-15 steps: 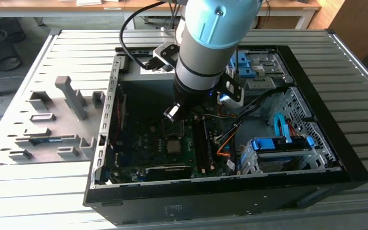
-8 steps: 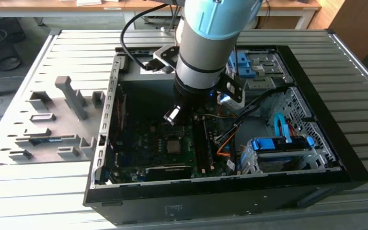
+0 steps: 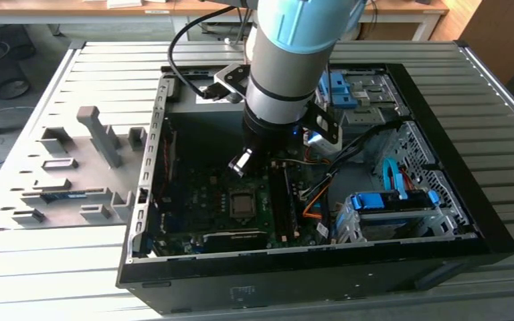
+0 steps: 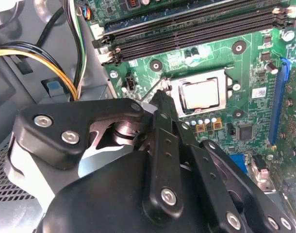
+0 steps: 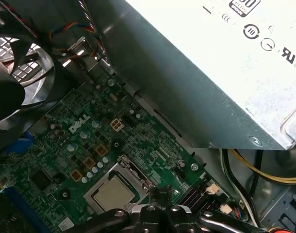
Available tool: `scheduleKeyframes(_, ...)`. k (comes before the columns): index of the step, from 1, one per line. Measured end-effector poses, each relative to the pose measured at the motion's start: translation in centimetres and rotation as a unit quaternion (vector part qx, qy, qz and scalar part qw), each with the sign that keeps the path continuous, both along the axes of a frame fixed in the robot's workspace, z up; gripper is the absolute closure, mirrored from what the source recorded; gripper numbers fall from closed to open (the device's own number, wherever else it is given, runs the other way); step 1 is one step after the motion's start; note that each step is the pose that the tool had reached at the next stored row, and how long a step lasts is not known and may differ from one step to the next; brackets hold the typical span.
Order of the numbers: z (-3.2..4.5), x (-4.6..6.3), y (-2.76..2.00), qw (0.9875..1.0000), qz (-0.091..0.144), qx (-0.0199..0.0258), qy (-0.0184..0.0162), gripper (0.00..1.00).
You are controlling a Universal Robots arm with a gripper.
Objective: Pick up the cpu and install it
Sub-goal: 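Close the cpu cover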
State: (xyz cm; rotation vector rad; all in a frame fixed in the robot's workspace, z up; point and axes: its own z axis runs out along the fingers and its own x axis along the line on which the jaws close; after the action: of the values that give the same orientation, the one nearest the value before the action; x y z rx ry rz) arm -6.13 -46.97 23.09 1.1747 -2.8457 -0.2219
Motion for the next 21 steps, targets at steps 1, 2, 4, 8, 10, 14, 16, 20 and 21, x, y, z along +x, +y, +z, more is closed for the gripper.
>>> scheduleKeyframes(1, 0.00, 0.0, 0.00, 1.0000, 0.000, 0.0000, 0.0000, 0.90)
scheduleKeyframes(2, 0.00, 0.0, 0.00, 1.0000, 0.000, -0.0002, 0.0000, 0.90)
scheduleKeyframes(4, 0.00, 0.0, -0.04, 1.0000, 0.000, -0.0007, 0.0000, 0.90)
scheduleKeyframes(8, -0.15, 0.0, -0.11, 1.0000, 0.000, -0.0007, 0.0000, 0.90)
scheduleKeyframes(10, -0.27, 0.0, -0.13, 1.0000, 0.000, -0.0009, 0.0000, 0.90)
scheduleKeyframes(14, -0.28, 0.0, -0.18, 1.0000, 0.004, -0.0009, 0.0000, 0.90)
scheduleKeyframes(16, -0.24, 0.2, -0.19, 1.0000, 0.004, -0.0009, 0.0001, 0.90)
scheduleKeyframes(20, 1.21, 0.3, -0.19, 1.0000, 0.004, 0.0000, 0.0001, 0.90)
scheduleKeyframes(21, 1.66, 0.3, -0.19, 1.0000, 0.004, 0.0000, 0.0001, 0.90)
